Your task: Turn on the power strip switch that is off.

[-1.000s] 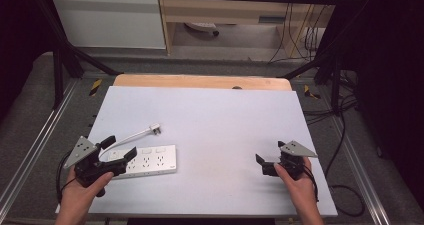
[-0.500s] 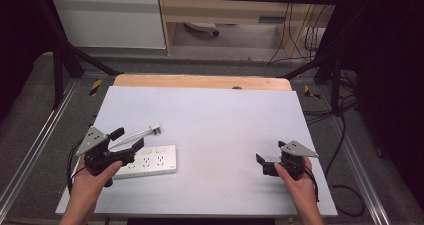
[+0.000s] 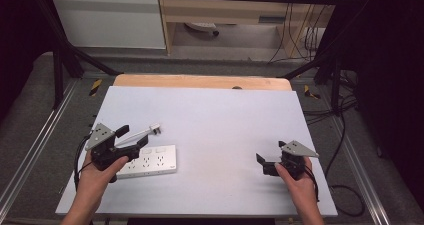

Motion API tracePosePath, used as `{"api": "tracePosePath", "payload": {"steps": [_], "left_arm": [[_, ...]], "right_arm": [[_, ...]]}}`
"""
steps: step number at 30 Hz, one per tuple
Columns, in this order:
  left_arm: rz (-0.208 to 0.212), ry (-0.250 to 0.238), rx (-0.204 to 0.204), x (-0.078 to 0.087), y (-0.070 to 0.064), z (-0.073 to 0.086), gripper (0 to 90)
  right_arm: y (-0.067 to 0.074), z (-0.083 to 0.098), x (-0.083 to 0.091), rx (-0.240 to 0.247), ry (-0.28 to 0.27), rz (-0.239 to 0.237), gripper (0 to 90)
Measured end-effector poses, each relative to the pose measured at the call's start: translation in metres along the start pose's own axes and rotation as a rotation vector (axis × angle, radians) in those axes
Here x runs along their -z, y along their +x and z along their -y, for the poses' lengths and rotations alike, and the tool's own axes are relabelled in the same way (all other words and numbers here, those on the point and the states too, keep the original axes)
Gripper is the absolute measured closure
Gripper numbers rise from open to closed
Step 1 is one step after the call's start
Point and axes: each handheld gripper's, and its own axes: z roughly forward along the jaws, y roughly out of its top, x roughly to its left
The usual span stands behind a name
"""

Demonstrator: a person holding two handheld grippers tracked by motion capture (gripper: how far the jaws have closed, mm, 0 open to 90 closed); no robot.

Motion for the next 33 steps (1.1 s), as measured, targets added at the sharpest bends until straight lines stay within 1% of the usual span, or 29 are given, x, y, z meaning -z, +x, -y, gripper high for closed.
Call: {"api": "tracePosePath", "payload": {"steps": [6,9,10,12,15,20,21,24,29,33], "left_arm": [[-0.001,0.008,0.006,-0.006,0.001,0.001,24.4],[-0.006,0.015,0.007,-0.009,0.002,0.002,25.6],[-0.006,0.017,0.006,-0.01,0.002,0.002,28.0],[0.001,0.027,0.013,-0.011,0.003,0.002,28.6],[0.006,0.045,0.008,-0.015,0.003,0.003,33.0],[0.009,0.061,0.009,-0.021,0.003,0.004,34.3],[0.006,0.064,0.006,-0.022,0.003,0.005,36.2],[0.006,0.074,-0.001,-0.025,0.004,0.005,37.8],[0.003,0.091,-0.002,-0.03,0.004,0.006,43.2],[0.001,0.106,0.001,-0.034,0.006,0.008,45.8]], "right_arm": [[0.0,0.0,0.0,-0.001,-0.001,0.0,2.8],[0.0,0.0,0.0,-0.002,0.001,0.0,2.8],[0.0,0.0,0.0,0.0,0.004,-0.001,2.8],[0.0,0.0,0.0,-0.002,0.0,0.0,2.8],[-0.001,0.0,0.0,-0.001,0.002,0.001,2.8],[-0.001,0.0,0.0,-0.002,0.003,-0.001,2.8],[-0.001,0.0,0.0,-0.002,0.003,-0.001,2.8],[-0.001,0.0,-0.001,-0.001,0.001,0.0,2.8],[-0.001,0.0,0.0,-0.003,-0.001,-0.001,2.8],[-0.001,0.0,0.0,-0.003,0.0,-0.002,2.8]]}}
